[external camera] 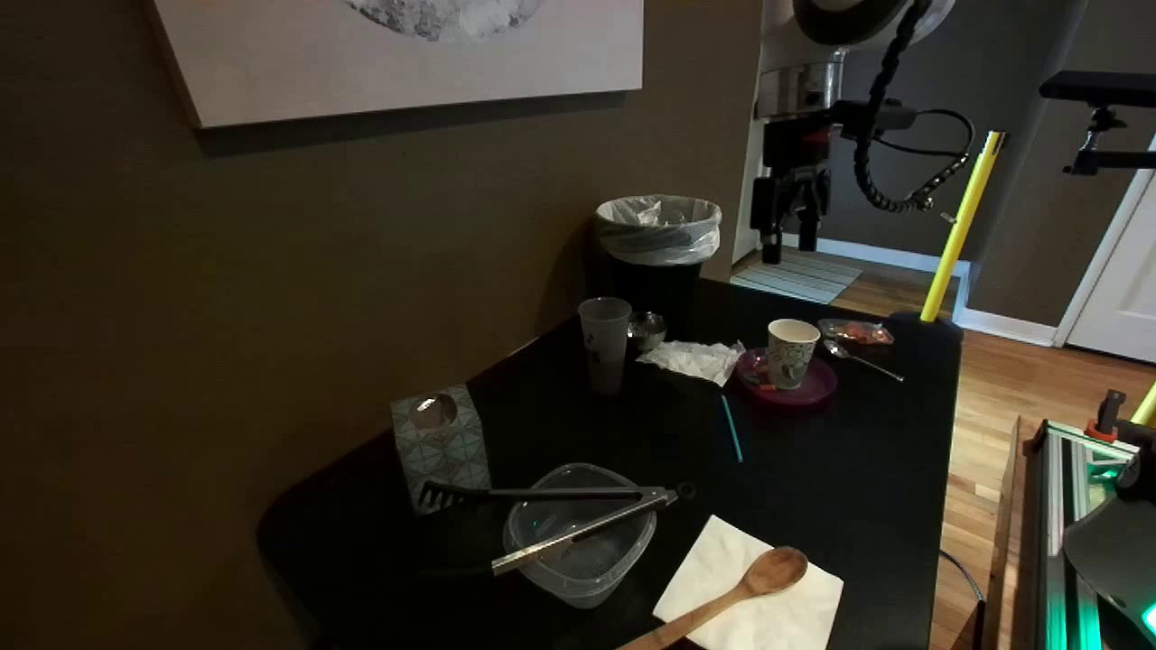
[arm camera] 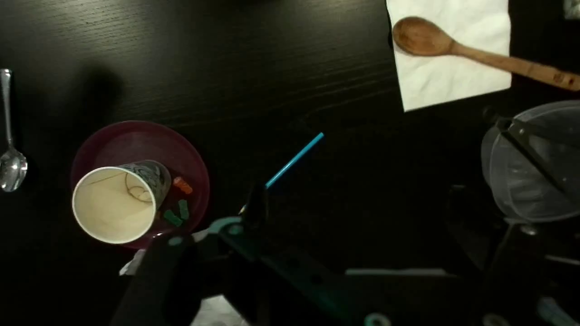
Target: Pick the blue pencil and put it in the clear lunch box
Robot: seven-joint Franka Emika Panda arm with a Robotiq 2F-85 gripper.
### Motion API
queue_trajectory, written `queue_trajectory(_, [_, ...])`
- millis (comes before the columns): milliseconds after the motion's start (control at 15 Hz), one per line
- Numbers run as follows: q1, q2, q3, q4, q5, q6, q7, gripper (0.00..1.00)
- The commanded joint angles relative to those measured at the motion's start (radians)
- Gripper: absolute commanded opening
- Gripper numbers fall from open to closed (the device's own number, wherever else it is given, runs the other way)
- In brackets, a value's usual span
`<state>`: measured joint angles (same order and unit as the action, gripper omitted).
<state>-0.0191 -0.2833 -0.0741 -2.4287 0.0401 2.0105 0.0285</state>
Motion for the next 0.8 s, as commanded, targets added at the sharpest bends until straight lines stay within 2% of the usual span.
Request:
queue_trajectory(0, [-0.042,-0.042,0.01,-0.131,0.013,0.211,0.114,1.0])
queue_trajectory(133, [-0.063,-0.021,0.026,-0.184,-0.02,0.375,0.191,1.0])
queue_trajectory(200, [-0.085,-0.01,0.052,-0.207,-0.087,0.431,0.265,1.0])
queue_trajectory(267, [-0.058,-0.007,0.019,-0.148,-0.024,0.336,0.157,1.0])
queue_trajectory(600, [-0.062,-0.002,0.024,-0.152,-0.031,0.359,0.167,1.0])
queue_trajectory(733, [-0.068,0.042,0.046,-0.183,-0.016,0.462,0.277,1.0])
